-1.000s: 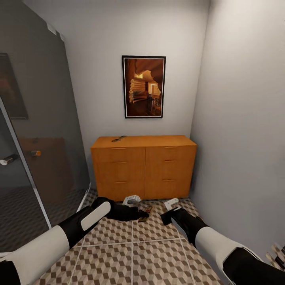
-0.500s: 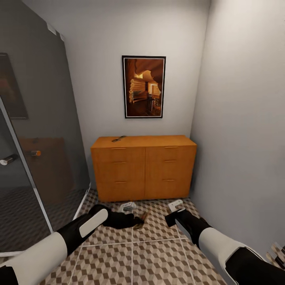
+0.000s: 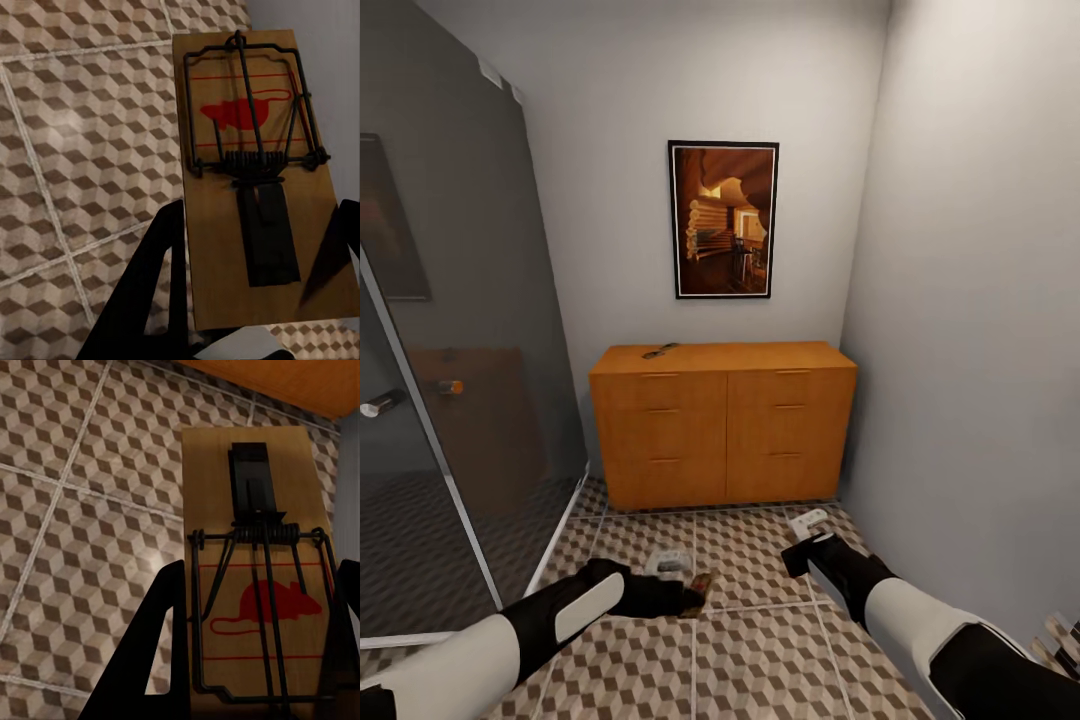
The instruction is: Take the four mousetraps from the cabinet in the bathroom and place them on the bathroom floor. Make sure all four end up on the same floor surface, and ensure that at least two of them are either under or directly next to the same bathroom sink.
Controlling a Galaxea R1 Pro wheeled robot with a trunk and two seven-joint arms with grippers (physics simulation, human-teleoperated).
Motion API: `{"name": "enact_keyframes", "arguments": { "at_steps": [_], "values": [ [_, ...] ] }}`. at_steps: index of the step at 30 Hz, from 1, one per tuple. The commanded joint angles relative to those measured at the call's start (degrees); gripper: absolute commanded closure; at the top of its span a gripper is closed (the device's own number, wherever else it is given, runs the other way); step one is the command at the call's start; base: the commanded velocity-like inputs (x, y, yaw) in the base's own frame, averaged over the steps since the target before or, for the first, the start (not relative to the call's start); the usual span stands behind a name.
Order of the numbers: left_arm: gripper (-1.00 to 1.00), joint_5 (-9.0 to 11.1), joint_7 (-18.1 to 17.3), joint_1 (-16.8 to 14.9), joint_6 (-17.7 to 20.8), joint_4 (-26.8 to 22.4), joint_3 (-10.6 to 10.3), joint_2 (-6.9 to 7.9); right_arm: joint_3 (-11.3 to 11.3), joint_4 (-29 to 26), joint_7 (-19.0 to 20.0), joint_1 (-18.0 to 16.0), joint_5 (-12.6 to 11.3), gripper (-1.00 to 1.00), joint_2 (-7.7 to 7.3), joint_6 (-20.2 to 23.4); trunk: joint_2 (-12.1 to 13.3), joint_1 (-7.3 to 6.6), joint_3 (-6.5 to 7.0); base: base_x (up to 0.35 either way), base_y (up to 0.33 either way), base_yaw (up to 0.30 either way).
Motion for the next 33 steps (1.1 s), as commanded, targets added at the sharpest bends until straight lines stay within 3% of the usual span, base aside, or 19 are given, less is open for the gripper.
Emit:
{"name": "enact_keyframes", "arguments": {
  "at_steps": [1, 5, 11, 15, 19, 26, 33],
  "values": [
    [1.0, 0.0, -0.02, -0.07, -0.13, 0.02, -0.35, 0.06, 0.41, -0.05, 0.09, -0.06, -0.53, 1.0, -0.1, 0.24, -0.04, 0.0, -0.06, 0.0, 0.0, 0.0],
    [1.0, 0.02, -0.04, -0.01, -1.19, 2.86, -0.65, -0.25, 0.41, -0.04, 0.1, -0.03, -0.53, 1.0, -0.23, 0.23, -0.04, 0.0, -0.06, 0.0, 0.0, 0.0],
    [1.0, 0.18, -0.35, 0.02, -10.16, 12.09, -1.01, -1.97, 0.41, -0.1, 0.23, 0.46, -0.3, 1.0, 0.02, -0.96, -0.04, 0.0, -0.06, 0.0, 0.0, 0.0],
    [1.0, 0.16, -0.13, 1.23, -13.94, 14.75, -1.08, -2.3, 0.41, -0.13, 0.34, 2.69, -0.35, 1.0, 0.18, -7.7, -0.04, 0.0, -0.06, 0.0, 0.0, 0.0],
    [1.0, 0.18, 0.34, 2.01, -22.18, 16.79, -1.15, -2.35, 0.41, -0.13, 0.36, 4.99, -0.33, 1.0, 0.13, -13.68, -0.04, 0.0, -0.06, 0.0, 0.0, 0.0],
    [1.0, 0.16, 0.4, 3.69, -27.3, 19.65, -1.17, -2.38, 0.41, 1.31, 0.49, 7.04, -0.34, 1.0, 0.03, -18.94, -0.04, 0.0, -0.06, 0.0, 0.0, 0.0],
    [1.0, 0.08, 0.39, 5.44, -28.48, 19.9, -1.17, -2.28, 0.41, 1.54, 0.58, 8.19, -0.3, 1.0, 0.06, -23.06, -0.04, 0.0, -0.06, 0.0, 0.0, 0.0]
  ]
}}
